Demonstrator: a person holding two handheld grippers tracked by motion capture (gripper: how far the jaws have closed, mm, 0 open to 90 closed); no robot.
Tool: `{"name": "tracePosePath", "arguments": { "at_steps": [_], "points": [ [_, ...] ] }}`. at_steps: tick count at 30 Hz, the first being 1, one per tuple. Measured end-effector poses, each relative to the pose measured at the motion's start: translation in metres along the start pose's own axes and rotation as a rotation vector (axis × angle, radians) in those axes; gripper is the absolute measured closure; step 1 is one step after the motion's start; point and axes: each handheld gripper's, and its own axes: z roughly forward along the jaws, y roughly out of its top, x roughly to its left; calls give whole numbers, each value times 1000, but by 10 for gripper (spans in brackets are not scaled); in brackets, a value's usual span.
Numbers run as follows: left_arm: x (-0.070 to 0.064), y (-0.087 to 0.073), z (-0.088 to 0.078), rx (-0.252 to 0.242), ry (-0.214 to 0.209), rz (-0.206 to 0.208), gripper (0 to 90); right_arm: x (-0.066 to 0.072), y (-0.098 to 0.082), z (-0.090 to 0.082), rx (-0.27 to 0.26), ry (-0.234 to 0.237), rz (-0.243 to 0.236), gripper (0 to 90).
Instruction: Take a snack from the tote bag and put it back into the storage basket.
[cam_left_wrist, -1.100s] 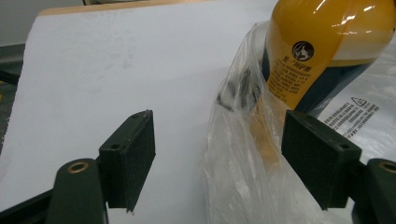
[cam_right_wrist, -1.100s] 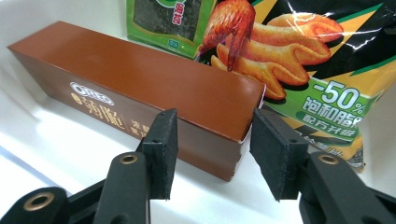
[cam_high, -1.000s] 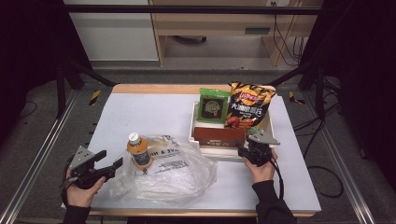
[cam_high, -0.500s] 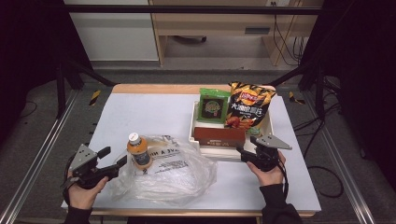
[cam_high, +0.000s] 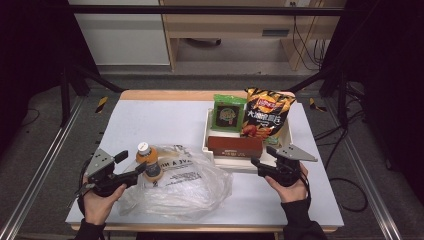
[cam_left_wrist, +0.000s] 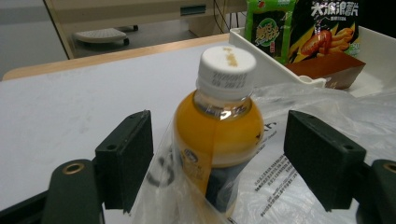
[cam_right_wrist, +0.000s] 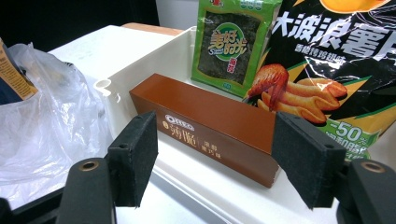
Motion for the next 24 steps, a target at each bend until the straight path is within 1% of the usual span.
{"name": "tracePosePath", "arguments": {
  "at_steps": [9,12,14,19,24],
  "points": [
    [-7,8,9,12,8,7,224,1,0,0,12,11,-6,312],
    [-7,10,15,25,29,16,225,1,2,-2,9,13,-9,313],
    [-6,10,19,31,27,10,227,1,2,-3,4,13,-9,314],
    [-8,9,28,51,28,16,230,1,3,-4,5,18,-10,316],
    [-6,4,31,65,34,16,247,1,2,-3,11,19,-13,317]
  ]
}}
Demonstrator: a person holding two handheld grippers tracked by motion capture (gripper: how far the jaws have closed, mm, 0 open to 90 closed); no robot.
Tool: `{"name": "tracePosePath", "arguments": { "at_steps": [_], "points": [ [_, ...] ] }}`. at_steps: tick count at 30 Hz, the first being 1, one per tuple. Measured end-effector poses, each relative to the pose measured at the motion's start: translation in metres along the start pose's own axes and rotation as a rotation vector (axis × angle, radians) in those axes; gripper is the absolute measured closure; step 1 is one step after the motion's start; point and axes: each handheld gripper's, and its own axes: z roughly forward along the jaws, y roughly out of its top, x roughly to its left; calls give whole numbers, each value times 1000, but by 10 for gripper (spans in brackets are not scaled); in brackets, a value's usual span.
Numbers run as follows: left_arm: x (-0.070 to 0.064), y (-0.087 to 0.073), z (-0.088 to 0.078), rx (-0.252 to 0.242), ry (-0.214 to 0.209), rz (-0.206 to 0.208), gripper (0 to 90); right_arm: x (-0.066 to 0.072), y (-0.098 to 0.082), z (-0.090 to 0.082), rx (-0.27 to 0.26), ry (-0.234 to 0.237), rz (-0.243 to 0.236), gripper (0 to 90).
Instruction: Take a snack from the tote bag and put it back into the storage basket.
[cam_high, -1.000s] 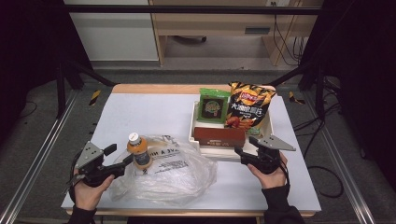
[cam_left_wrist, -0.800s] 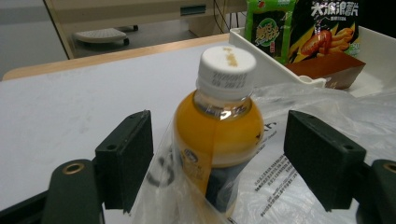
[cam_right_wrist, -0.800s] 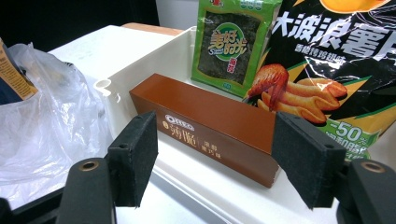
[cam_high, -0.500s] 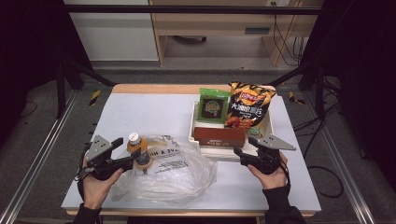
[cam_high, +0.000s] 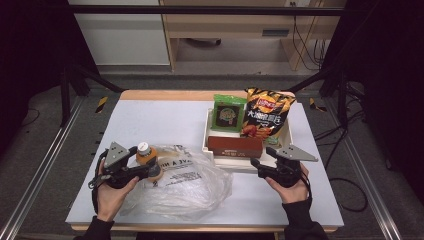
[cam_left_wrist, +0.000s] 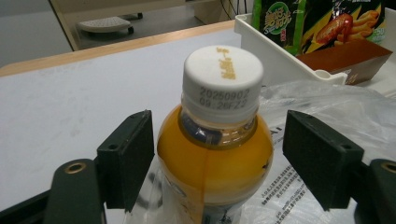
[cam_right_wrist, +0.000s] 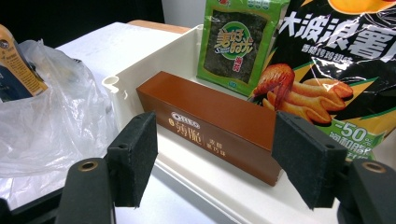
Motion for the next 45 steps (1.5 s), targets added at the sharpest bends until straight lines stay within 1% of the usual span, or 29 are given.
{"name": "tracePosePath", "arguments": {
  "at_steps": [6,11,17,20,23,34,39,45],
  "points": [
    [0,-2,5,11,7,1,269,1,-2,1,8,8,-7,316],
    [-2,-3,9,28,13,14,268,2,-4,3,18,17,-11,312],
    [-1,-7,15,56,16,9,286,3,-5,5,28,24,-15,308],
    [-1,-7,15,56,16,8,288,2,-5,5,27,23,-13,308],
    [-1,-8,15,55,18,7,290,2,-5,4,28,23,-10,308],
    [-2,-7,14,60,26,12,296,3,-5,6,32,17,-21,310],
    [-4,-6,11,68,29,25,299,3,-6,6,37,17,-17,310],
    [-8,2,0,29,8,19,300,1,-6,6,35,13,-14,312]
  ]
}}
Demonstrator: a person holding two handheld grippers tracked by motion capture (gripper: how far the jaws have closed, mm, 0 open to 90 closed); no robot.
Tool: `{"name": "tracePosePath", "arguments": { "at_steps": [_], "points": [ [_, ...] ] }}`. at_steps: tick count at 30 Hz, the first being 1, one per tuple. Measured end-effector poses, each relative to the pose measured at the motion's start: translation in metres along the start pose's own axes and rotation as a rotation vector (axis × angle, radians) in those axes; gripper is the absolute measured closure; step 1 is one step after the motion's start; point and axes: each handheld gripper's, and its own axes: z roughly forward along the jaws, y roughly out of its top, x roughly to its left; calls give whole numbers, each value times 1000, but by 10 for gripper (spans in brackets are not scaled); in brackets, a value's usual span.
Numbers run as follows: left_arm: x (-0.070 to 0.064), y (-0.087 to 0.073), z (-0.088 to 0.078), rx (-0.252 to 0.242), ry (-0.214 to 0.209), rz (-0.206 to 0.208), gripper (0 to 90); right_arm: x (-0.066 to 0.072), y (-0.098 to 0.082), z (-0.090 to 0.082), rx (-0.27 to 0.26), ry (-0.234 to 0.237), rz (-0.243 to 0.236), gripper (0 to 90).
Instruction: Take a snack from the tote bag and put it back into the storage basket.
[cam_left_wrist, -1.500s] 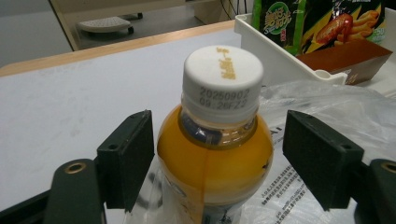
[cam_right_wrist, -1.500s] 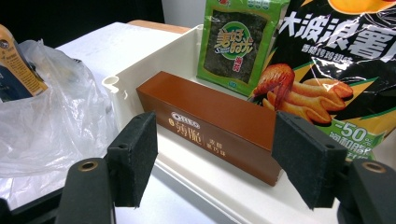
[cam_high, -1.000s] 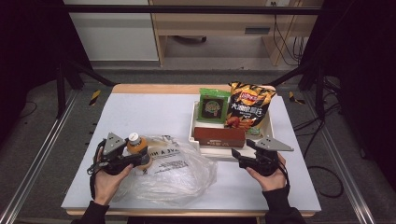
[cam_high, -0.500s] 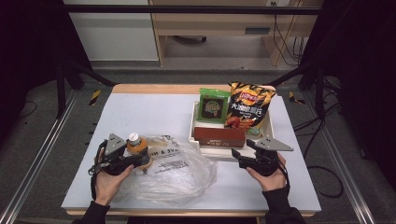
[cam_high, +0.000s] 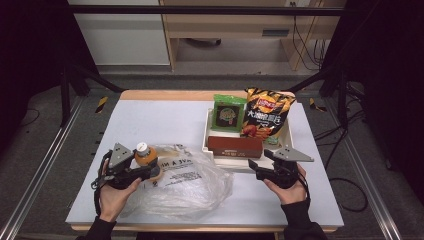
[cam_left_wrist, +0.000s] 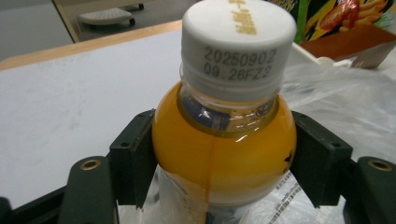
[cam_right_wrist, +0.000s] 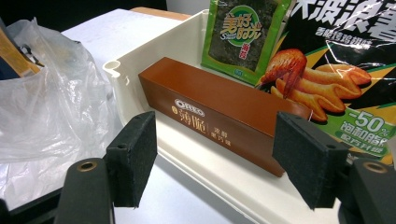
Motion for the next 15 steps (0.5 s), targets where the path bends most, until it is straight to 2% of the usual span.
{"name": "tracePosePath", "arguments": {
  "at_steps": [5,8,11,15],
  "points": [
    [-7,9,-14,-40,-17,7,300,-1,0,0,-3,-1,6,312],
    [-14,14,-19,-51,-44,12,300,-2,1,-1,-6,-3,6,312],
    [-23,17,-19,-55,-71,23,300,-2,1,-3,-10,-6,11,312],
    [-33,20,-14,-39,-78,46,300,-2,1,-3,-10,-7,11,312]
  ]
}}
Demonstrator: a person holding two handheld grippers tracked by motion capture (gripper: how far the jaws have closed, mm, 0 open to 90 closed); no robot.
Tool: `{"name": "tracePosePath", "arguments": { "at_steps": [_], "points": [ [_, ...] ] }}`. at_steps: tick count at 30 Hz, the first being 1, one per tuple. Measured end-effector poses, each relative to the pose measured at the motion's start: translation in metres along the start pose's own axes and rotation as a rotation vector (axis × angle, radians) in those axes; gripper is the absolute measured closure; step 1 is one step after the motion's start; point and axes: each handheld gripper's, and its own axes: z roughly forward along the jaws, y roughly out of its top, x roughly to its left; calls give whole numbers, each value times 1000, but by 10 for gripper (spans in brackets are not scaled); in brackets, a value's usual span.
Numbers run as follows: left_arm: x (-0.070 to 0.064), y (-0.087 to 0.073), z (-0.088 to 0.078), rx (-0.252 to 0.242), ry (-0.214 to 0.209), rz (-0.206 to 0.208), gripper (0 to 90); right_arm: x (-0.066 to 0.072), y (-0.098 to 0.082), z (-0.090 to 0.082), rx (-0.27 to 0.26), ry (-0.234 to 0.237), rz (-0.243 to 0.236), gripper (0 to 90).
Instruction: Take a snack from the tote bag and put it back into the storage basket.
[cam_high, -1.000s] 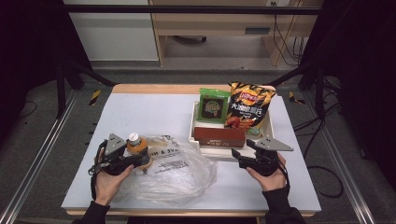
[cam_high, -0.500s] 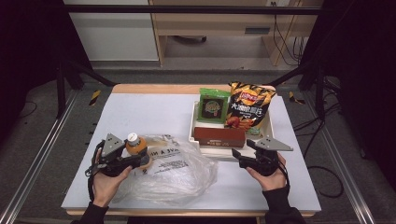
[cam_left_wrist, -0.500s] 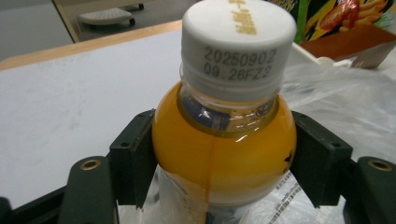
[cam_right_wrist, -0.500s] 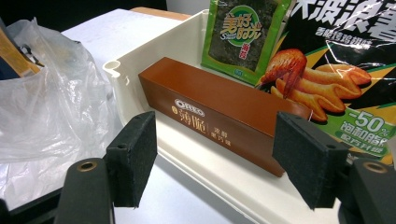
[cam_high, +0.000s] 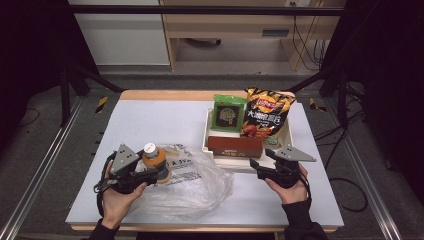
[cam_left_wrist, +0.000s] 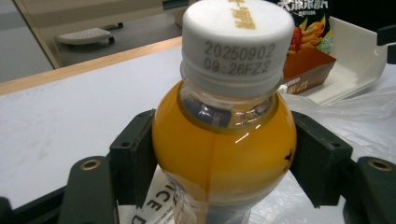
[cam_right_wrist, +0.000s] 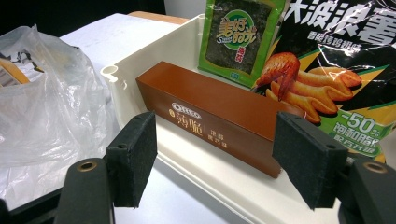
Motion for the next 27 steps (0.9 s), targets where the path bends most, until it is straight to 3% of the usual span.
{"name": "tracePosePath", "arguments": {
  "at_steps": [9,14,27],
  "points": [
    [-22,2,24,31,-29,32,300,-1,-1,0,1,-1,0,312],
    [-33,-4,41,59,-50,51,300,0,0,0,-2,3,-5,312],
    [-36,-14,58,62,-96,38,298,1,-1,2,3,3,-7,312]
  ]
}}
